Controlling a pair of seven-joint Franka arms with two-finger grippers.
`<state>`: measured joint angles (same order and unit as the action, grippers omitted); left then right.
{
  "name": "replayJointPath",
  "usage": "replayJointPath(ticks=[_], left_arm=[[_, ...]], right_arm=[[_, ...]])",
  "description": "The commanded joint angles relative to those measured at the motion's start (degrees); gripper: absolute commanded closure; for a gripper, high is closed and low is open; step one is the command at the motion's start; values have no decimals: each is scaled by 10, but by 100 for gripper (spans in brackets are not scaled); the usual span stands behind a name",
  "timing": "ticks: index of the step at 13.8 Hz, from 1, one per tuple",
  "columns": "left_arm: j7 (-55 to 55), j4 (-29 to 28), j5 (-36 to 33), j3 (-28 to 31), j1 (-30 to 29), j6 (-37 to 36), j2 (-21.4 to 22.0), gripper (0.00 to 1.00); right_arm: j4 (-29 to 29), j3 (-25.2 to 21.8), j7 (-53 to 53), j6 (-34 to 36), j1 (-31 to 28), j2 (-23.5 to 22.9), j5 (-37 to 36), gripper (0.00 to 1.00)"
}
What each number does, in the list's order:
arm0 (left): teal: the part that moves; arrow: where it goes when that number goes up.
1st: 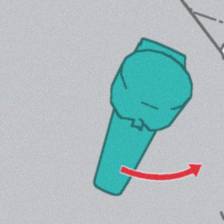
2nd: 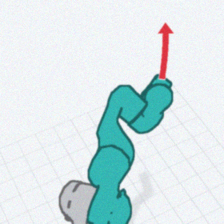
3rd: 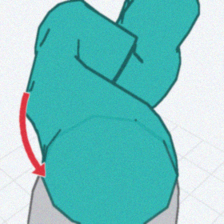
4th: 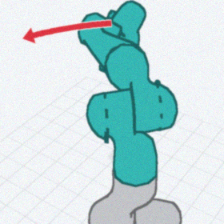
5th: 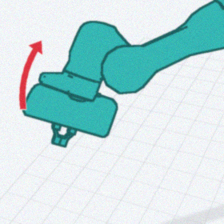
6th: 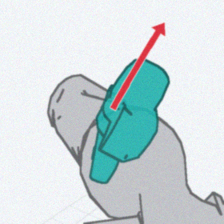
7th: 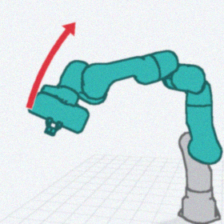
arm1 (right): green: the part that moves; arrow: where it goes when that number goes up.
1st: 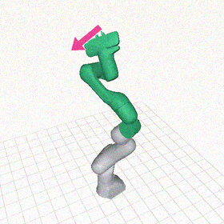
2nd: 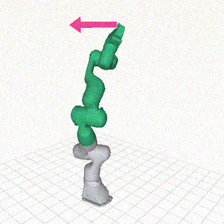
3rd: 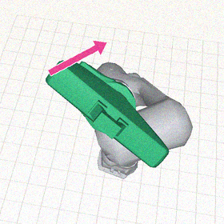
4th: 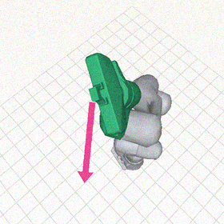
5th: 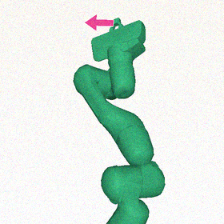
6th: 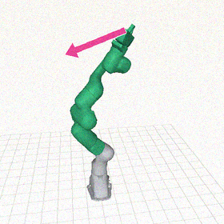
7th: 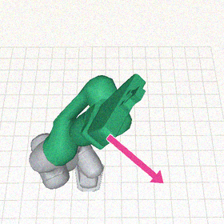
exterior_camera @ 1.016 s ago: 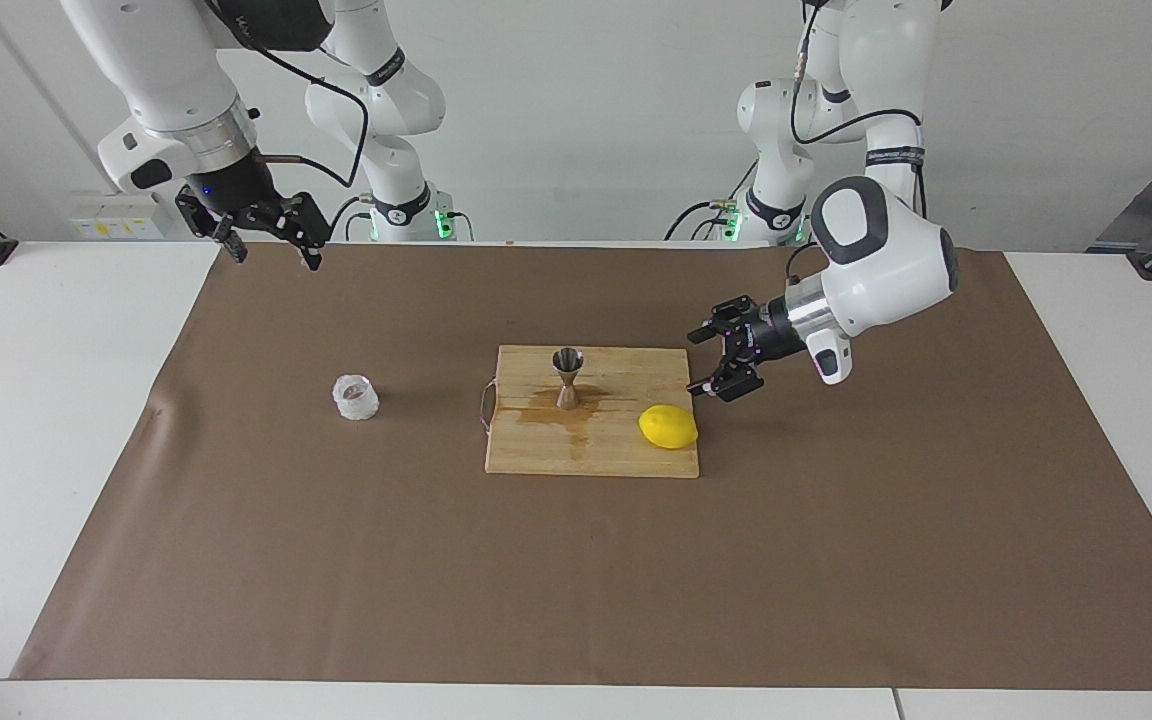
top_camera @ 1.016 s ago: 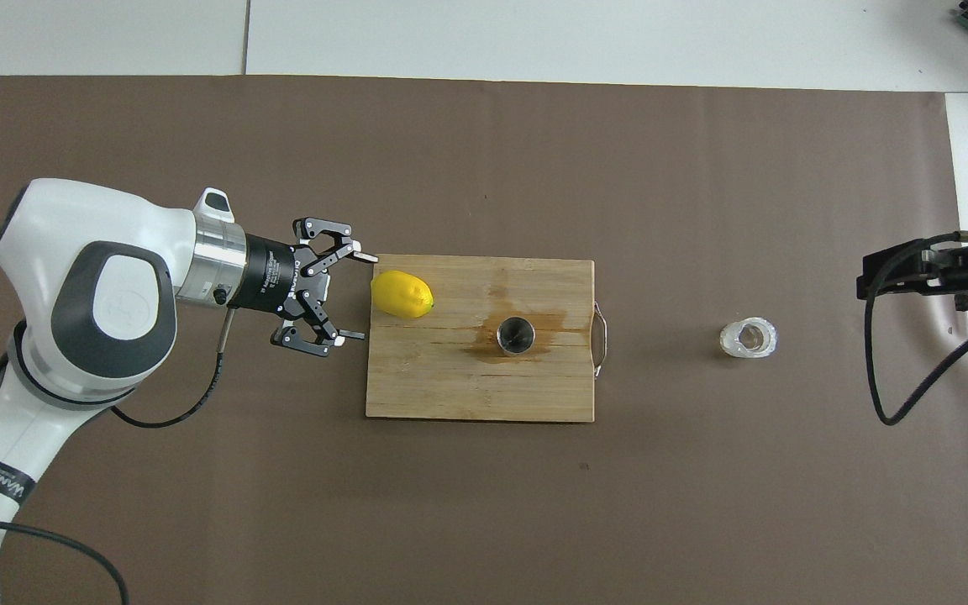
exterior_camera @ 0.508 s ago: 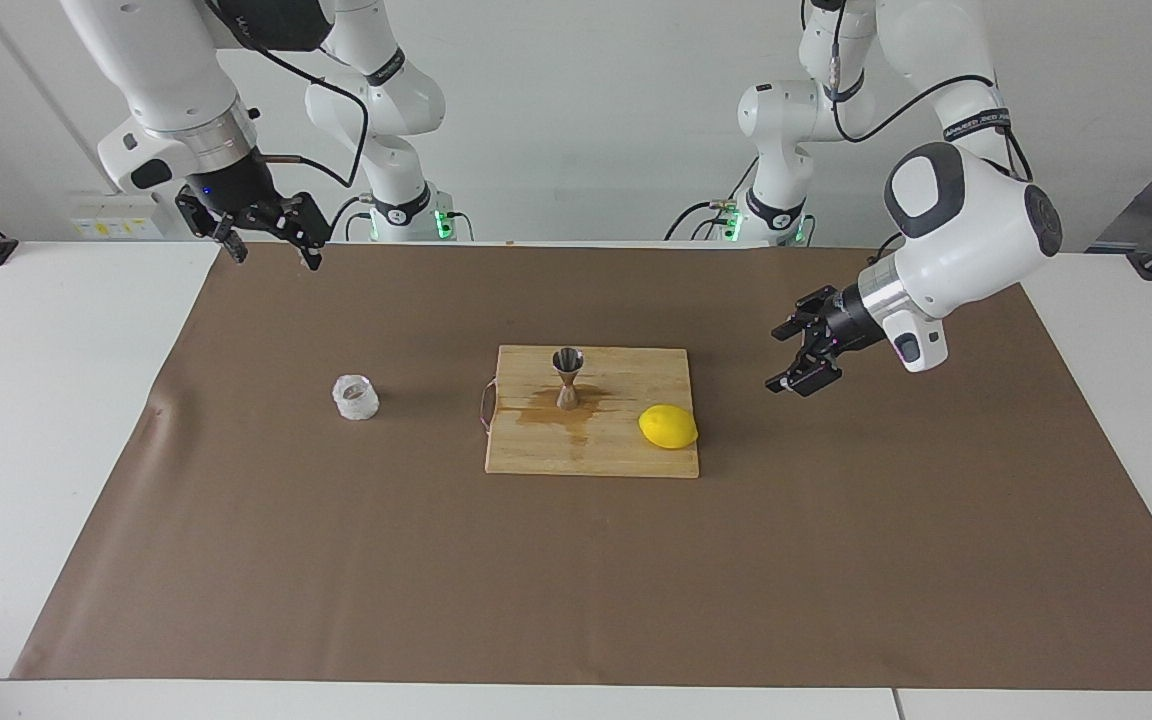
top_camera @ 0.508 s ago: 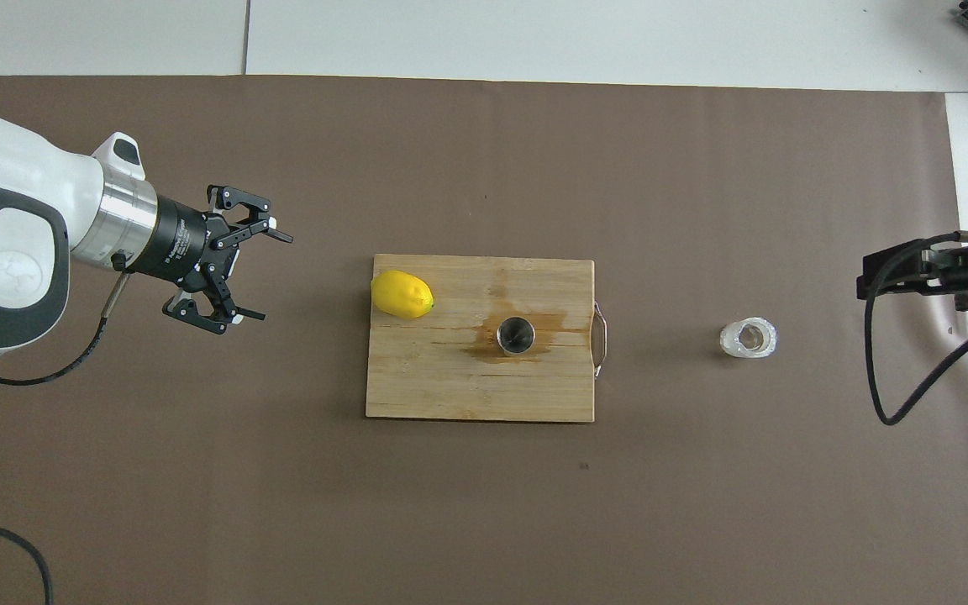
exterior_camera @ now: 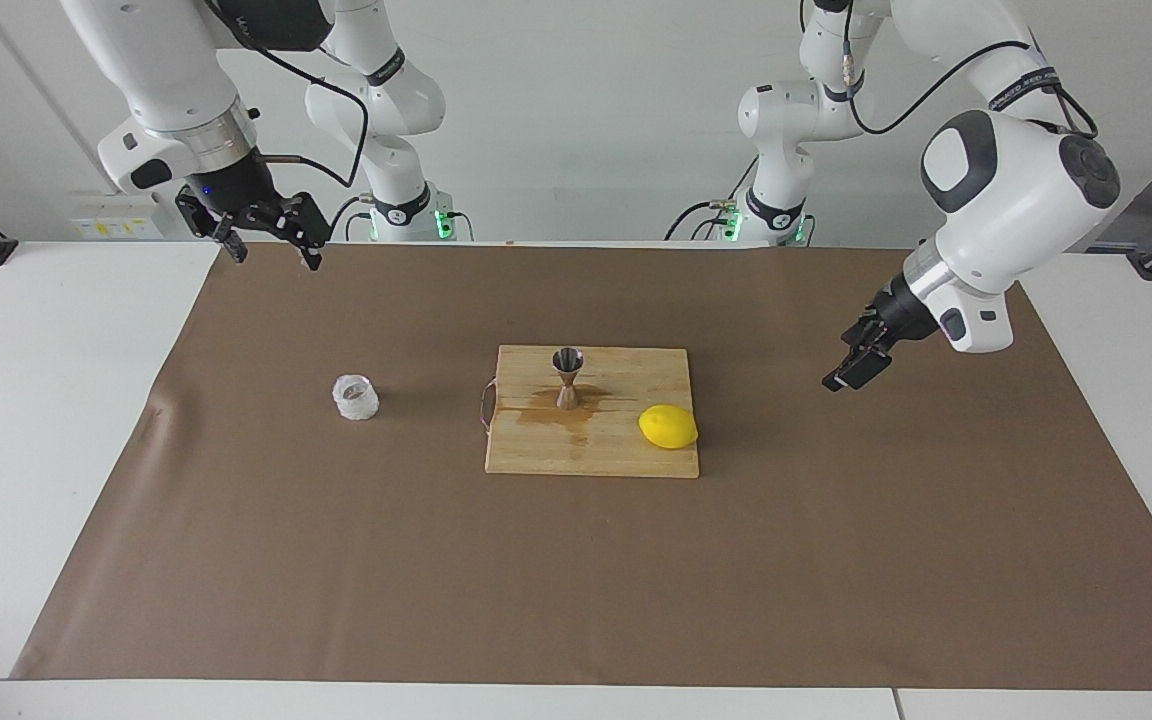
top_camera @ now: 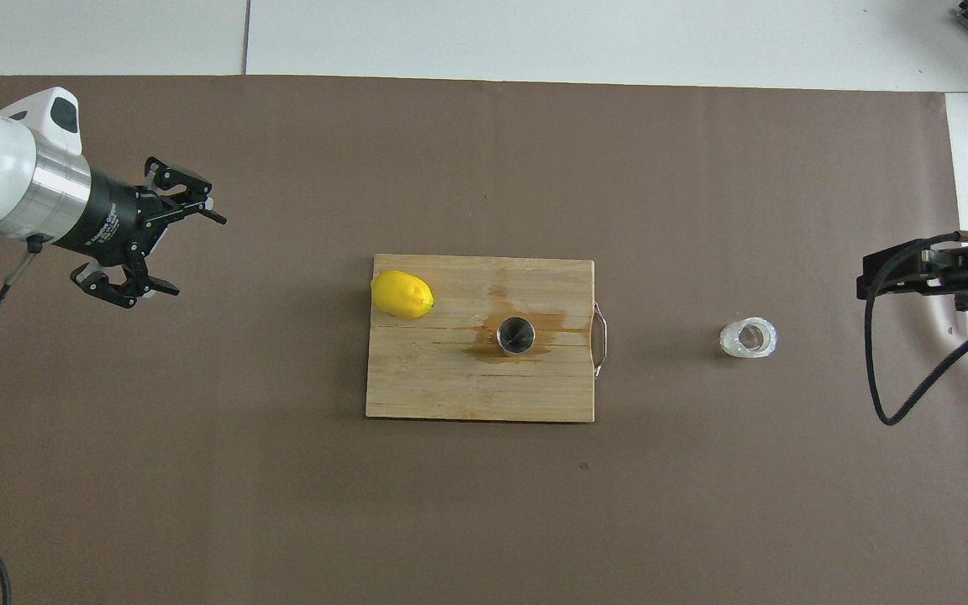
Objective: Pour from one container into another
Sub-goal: 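Return the left gripper to rest while the right gripper approaches the glass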
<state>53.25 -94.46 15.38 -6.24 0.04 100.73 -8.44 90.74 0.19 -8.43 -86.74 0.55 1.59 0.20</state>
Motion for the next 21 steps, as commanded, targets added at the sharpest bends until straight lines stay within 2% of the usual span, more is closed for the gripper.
replayJointPath(ticks=[1, 4, 5, 7, 9, 11, 16, 19, 21], left_arm=[[-78, 36, -39, 3, -9, -32, -1, 0], [-160, 79, -54, 10, -10, -69, -1, 0], [-182, 93, -84, 9, -9, -70, -1, 0], [-223, 100, -115, 12, -10, -70, 3, 0], [-324, 100, -116, 11, -17, -63, 11, 0], [-401, 100, -131, 10, -28, -56, 13, 0], [-631, 96, -136, 19, -44, -92, 38, 0], [-649, 98, -140, 17, -38, -105, 41, 0], [-645, 96, -140, 14, -36, -106, 54, 0]], right_arm=[[1, 3, 7, -1, -6, 1, 1, 0], [1, 3, 7, -1, -6, 1, 1, 0], [1, 2, 7, -1, -7, 1, 1, 0], [1, 2, 8, -1, -7, 1, 1, 0], [6, 2, 20, -2, -7, 3, 1, 0], [22, 2, 94, -20, -7, 8, 1, 0], [132, 2, 282, -112, -8, 48, 1, 0], [171, 1, 367, -133, -9, 49, 5, 0], [210, 0, 428, -180, -12, 49, 20, 0]])
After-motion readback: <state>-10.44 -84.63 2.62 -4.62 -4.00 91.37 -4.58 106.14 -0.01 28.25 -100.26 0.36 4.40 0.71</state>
